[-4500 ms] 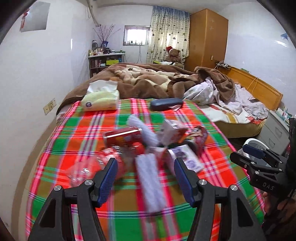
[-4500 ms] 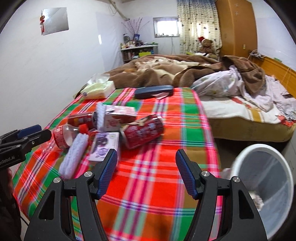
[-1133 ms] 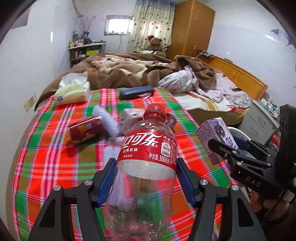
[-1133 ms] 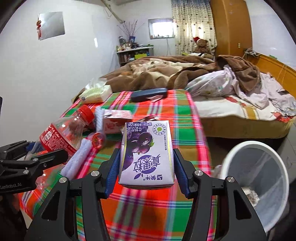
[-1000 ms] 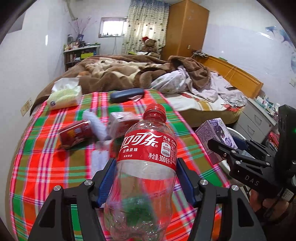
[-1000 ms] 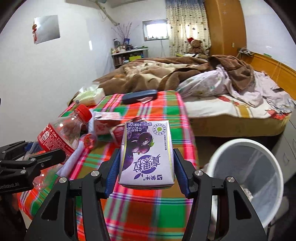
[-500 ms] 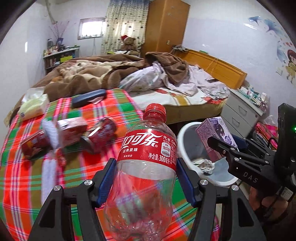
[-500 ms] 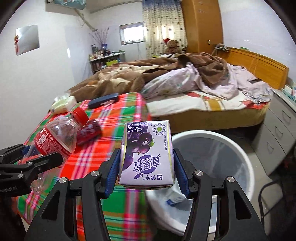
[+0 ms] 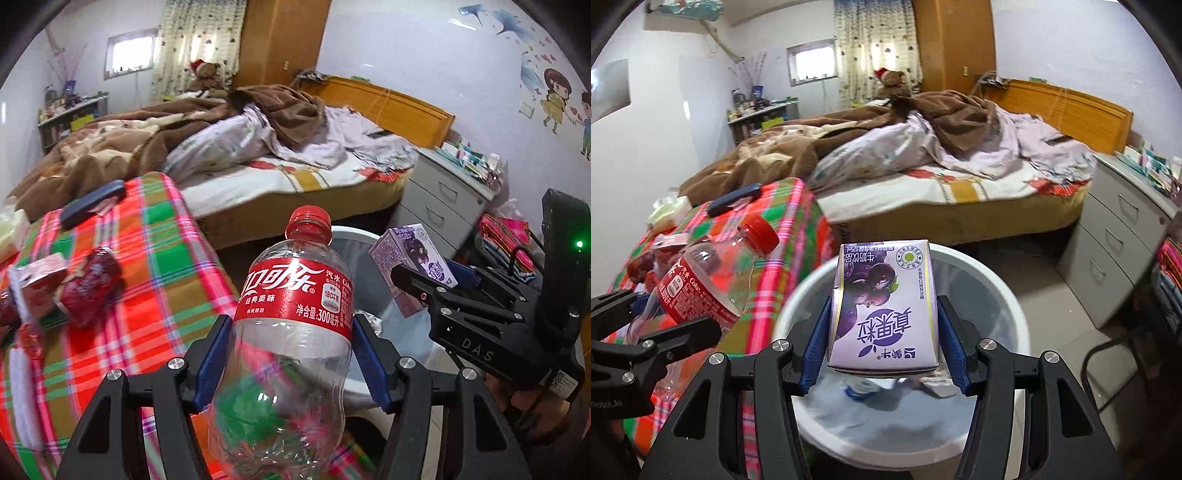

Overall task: Collect trash
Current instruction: 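Carry the bottle and juice box over the white bin and open both grippers, then move both open grippers back over the plaid bed, then grasp the white mesh foam sleeve with the left gripper while the right grasps the red Drink Milk can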

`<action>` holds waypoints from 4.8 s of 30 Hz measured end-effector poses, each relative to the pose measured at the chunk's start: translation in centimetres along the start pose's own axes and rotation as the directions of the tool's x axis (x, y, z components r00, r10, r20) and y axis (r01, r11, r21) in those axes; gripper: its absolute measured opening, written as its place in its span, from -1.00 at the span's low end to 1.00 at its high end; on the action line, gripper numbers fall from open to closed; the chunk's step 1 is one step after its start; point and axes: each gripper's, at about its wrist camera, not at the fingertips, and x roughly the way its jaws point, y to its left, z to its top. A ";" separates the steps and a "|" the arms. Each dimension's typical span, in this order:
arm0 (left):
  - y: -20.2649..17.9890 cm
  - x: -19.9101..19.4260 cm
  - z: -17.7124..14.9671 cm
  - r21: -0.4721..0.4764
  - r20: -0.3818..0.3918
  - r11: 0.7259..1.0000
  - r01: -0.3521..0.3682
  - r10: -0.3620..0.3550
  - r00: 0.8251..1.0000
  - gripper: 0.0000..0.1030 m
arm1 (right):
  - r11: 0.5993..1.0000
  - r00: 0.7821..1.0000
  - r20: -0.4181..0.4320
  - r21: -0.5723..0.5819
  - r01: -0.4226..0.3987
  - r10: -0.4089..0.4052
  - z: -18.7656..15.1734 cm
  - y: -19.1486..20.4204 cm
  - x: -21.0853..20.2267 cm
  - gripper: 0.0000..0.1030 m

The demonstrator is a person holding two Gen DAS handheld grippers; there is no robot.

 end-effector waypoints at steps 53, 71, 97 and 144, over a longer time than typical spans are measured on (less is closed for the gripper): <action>2.0 -4.4 -1.2 -0.071 0.086 0.996 -0.046 0.052 0.995 0.26 | 0.997 0.991 0.135 -0.078 0.019 -0.009 0.5 2.7 -4.4 0.39; 9.1 -10.3 -3.8 -0.189 0.140 0.966 -0.177 0.205 0.969 0.26 | 0.982 0.983 0.153 -0.178 -0.069 0.097 0.8 9.0 -4.5 0.39; 22.2 -10.4 -8.3 -0.359 0.010 0.880 -0.311 0.337 0.941 0.26 | 0.946 0.975 -0.008 -0.241 -0.218 0.223 2.3 18.3 3.1 0.39; 28.0 -6.3 -10.1 -0.410 -0.115 0.850 -0.331 0.312 0.943 0.26 | 0.934 0.901 -0.285 -0.045 -0.355 0.328 2.5 24.3 9.4 0.40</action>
